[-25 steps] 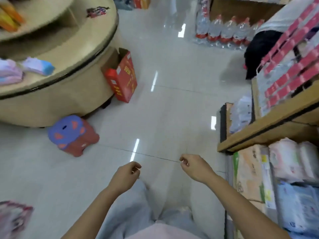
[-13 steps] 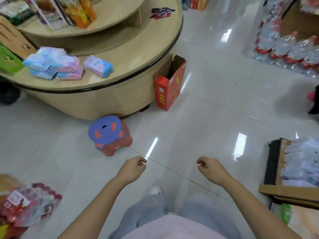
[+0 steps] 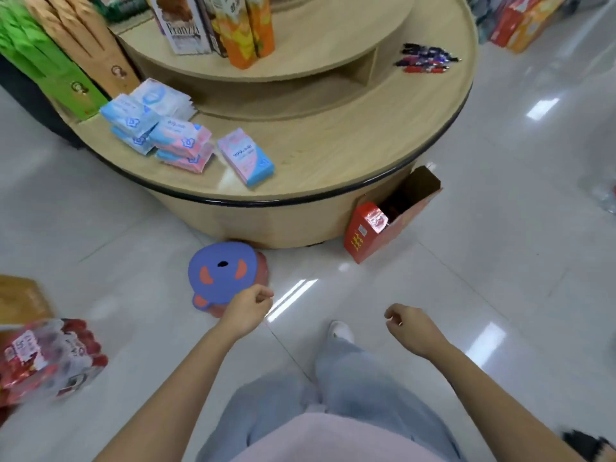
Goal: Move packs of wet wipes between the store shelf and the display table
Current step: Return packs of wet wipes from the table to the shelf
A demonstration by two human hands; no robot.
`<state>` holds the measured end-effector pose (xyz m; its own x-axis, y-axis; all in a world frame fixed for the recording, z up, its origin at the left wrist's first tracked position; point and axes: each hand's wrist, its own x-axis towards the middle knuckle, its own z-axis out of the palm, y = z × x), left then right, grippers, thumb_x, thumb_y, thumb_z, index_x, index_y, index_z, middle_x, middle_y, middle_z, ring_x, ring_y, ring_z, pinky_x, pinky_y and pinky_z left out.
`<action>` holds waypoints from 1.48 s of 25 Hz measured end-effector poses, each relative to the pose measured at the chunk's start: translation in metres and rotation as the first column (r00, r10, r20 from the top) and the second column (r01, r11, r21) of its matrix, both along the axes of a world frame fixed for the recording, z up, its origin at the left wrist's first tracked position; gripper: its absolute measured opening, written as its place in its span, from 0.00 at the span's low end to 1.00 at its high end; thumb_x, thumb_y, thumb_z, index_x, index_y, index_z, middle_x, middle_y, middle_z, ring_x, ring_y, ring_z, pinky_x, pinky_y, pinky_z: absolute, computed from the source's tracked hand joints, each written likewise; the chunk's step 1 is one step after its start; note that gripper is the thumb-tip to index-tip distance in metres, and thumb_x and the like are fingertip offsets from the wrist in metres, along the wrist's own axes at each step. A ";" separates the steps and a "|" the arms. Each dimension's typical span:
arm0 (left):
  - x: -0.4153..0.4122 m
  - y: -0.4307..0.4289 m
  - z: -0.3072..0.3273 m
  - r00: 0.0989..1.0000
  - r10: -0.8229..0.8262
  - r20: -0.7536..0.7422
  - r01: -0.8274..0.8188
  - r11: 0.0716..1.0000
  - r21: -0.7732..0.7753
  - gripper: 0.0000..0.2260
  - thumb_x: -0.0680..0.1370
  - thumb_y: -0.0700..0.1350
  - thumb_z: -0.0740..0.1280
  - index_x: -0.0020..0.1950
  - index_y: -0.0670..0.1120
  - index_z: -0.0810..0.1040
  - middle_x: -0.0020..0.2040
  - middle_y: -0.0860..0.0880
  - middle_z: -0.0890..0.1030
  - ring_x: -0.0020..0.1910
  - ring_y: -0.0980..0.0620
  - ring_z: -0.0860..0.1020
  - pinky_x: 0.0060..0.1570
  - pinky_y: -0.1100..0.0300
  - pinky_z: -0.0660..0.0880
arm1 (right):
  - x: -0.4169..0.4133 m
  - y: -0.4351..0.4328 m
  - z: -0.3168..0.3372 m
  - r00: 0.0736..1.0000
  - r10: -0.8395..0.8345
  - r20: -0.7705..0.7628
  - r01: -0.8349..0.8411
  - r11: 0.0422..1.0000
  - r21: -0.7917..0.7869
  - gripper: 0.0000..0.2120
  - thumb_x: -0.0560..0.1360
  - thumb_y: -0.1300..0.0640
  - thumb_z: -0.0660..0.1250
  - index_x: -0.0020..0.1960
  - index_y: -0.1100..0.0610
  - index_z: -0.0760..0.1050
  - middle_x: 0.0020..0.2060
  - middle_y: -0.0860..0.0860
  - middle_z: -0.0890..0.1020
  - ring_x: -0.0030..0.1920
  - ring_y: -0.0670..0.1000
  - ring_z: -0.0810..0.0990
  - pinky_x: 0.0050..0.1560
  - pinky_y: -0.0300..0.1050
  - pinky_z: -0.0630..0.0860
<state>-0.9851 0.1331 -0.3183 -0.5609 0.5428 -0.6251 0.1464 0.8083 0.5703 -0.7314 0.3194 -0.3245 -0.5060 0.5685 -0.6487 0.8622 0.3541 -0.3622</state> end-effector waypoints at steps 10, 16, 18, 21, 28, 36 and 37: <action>-0.080 0.030 -0.039 0.858 0.480 0.182 -0.470 0.877 -0.096 0.05 0.76 0.35 0.64 0.50 0.42 0.77 0.42 0.45 0.79 0.44 0.47 0.77 0.37 0.60 0.69 | -0.272 0.134 0.010 0.909 0.391 -0.144 -0.387 0.920 0.057 0.09 0.75 0.61 0.61 0.50 0.62 0.78 0.47 0.57 0.82 0.50 0.57 0.79 0.48 0.46 0.72; -0.201 0.081 -0.049 0.819 0.536 0.203 -0.521 0.844 -0.126 0.07 0.66 0.45 0.58 0.28 0.50 0.70 0.30 0.50 0.71 0.35 0.49 0.68 0.39 0.56 0.66 | -0.378 0.159 -0.014 0.949 0.304 -0.087 -0.311 0.947 -0.078 0.09 0.75 0.61 0.63 0.53 0.58 0.79 0.46 0.56 0.81 0.47 0.55 0.77 0.43 0.40 0.67; -0.241 0.114 -0.052 0.800 0.552 0.234 -0.545 0.832 -0.100 0.06 0.69 0.47 0.61 0.33 0.49 0.75 0.33 0.48 0.75 0.36 0.49 0.71 0.40 0.54 0.70 | -0.411 0.167 -0.021 0.961 0.266 -0.079 -0.272 0.960 -0.072 0.10 0.75 0.62 0.63 0.55 0.60 0.78 0.49 0.58 0.82 0.52 0.58 0.78 0.47 0.41 0.68; -0.284 0.168 -0.052 0.749 0.594 0.295 -0.611 0.791 -0.041 0.16 0.75 0.53 0.68 0.57 0.43 0.74 0.52 0.47 0.78 0.50 0.48 0.76 0.50 0.55 0.73 | -0.447 0.175 -0.034 0.975 0.217 -0.056 -0.221 0.971 -0.096 0.14 0.75 0.63 0.61 0.60 0.60 0.75 0.53 0.59 0.81 0.55 0.59 0.77 0.48 0.41 0.68; -0.306 0.216 -0.082 0.745 0.618 0.250 -0.642 0.766 0.020 0.34 0.56 0.65 0.72 0.55 0.46 0.78 0.50 0.50 0.82 0.47 0.53 0.81 0.39 0.63 0.74 | -0.495 0.150 -0.058 0.917 0.383 -0.116 -0.395 0.912 -0.108 0.30 0.61 0.59 0.54 0.61 0.67 0.70 0.51 0.64 0.77 0.52 0.62 0.74 0.46 0.45 0.62; -0.283 0.176 -0.080 0.527 0.768 0.365 -0.827 0.563 0.011 0.34 0.59 0.52 0.76 0.58 0.41 0.68 0.54 0.47 0.81 0.51 0.48 0.81 0.51 0.46 0.79 | -0.498 0.151 -0.065 0.968 0.161 -0.190 -0.184 0.977 -0.109 0.21 0.69 0.59 0.62 0.62 0.63 0.71 0.54 0.62 0.77 0.55 0.62 0.75 0.55 0.50 0.71; -0.280 0.170 -0.078 0.491 0.779 0.389 -0.849 0.528 0.016 0.33 0.60 0.50 0.76 0.60 0.40 0.68 0.56 0.46 0.81 0.52 0.48 0.81 0.52 0.45 0.79 | -0.503 0.154 -0.066 0.985 0.079 -0.156 -0.099 0.987 -0.125 0.21 0.70 0.58 0.65 0.61 0.63 0.70 0.53 0.61 0.77 0.55 0.62 0.76 0.53 0.51 0.71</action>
<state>-1.2656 0.3029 -0.3966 -0.6158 0.0606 -0.7856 -0.7247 0.3479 0.5948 -1.2343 0.4732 -0.3904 -0.6478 0.4317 -0.6276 0.7618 0.3673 -0.5336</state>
